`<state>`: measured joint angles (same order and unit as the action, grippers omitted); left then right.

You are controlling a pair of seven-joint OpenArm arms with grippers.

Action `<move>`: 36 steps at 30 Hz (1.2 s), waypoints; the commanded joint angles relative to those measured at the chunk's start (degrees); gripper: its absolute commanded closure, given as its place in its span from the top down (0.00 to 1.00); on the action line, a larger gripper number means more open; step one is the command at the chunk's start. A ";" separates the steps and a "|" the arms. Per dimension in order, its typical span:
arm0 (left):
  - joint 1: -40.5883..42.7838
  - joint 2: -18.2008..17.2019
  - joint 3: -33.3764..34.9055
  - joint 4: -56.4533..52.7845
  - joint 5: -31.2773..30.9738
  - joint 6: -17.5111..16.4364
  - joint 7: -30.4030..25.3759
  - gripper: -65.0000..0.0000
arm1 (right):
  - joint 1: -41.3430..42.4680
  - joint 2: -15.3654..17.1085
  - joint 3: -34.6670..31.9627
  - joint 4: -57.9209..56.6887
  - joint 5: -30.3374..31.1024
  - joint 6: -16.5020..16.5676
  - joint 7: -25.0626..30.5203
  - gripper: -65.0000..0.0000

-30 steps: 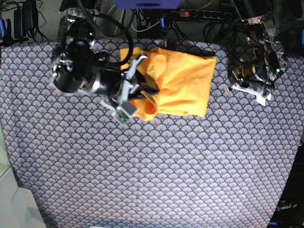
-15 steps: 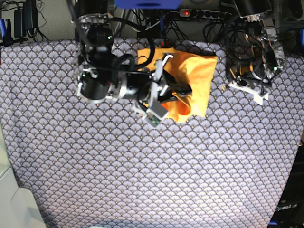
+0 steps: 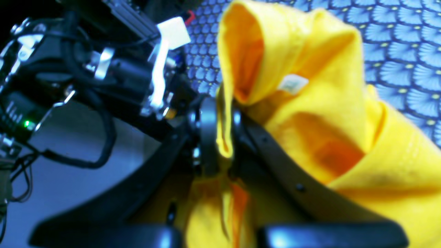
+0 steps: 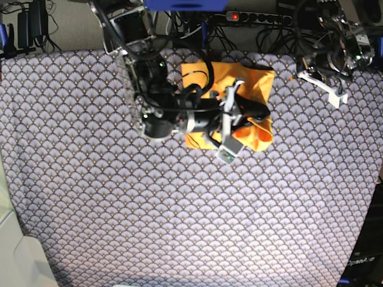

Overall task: Fold the T-shirt properly
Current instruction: 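Fold the held end over onto the shirt with the right gripper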

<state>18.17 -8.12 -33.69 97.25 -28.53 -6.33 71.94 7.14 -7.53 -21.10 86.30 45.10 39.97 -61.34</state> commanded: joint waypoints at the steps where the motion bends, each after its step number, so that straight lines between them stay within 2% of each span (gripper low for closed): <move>1: 0.68 -0.72 -0.81 0.64 1.77 -0.31 0.54 0.00 | 1.44 -0.69 -0.39 -0.63 1.45 0.03 2.04 0.00; 8: 3.23 -0.72 -2.48 0.64 1.77 -3.91 0.54 0.00 | 4.34 -0.60 -0.92 -5.82 1.45 0.03 3.36 0.00; 10: 4.29 -0.72 -2.57 0.64 1.77 -4.27 0.54 0.00 | 4.95 0.36 -0.83 -7.05 1.45 0.03 3.36 0.01; 14: 5.08 -0.72 -2.57 0.64 1.68 -4.27 0.45 0.00 | 5.65 1.33 -0.66 -8.54 1.45 0.03 3.45 0.12; 20: 5.08 -0.54 -2.57 0.64 1.68 -4.27 0.45 0.00 | 5.65 1.24 -0.92 -8.63 1.45 0.03 4.33 0.36; 24: 5.08 -0.28 -2.40 2.04 1.68 -4.27 0.54 0.00 | 6.97 0.98 -2.94 -8.10 1.71 0.03 4.07 0.46; 27: 5.34 -0.28 -2.40 3.89 1.68 -4.27 0.54 0.00 | 7.76 1.07 -3.73 -6.35 1.80 0.03 3.80 0.47; 33: 6.22 -0.19 -2.31 4.77 1.68 -4.27 0.54 0.00 | 6.36 1.68 -3.64 3.24 1.62 0.03 -1.30 0.46; 36: 6.22 -0.19 -2.31 5.12 1.59 -4.27 0.54 0.00 | 4.25 5.11 -3.56 9.13 1.80 0.03 -2.26 0.46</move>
<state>24.14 -7.62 -35.66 101.41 -26.50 -10.55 72.79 10.79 -2.20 -24.84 94.85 46.13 39.99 -64.25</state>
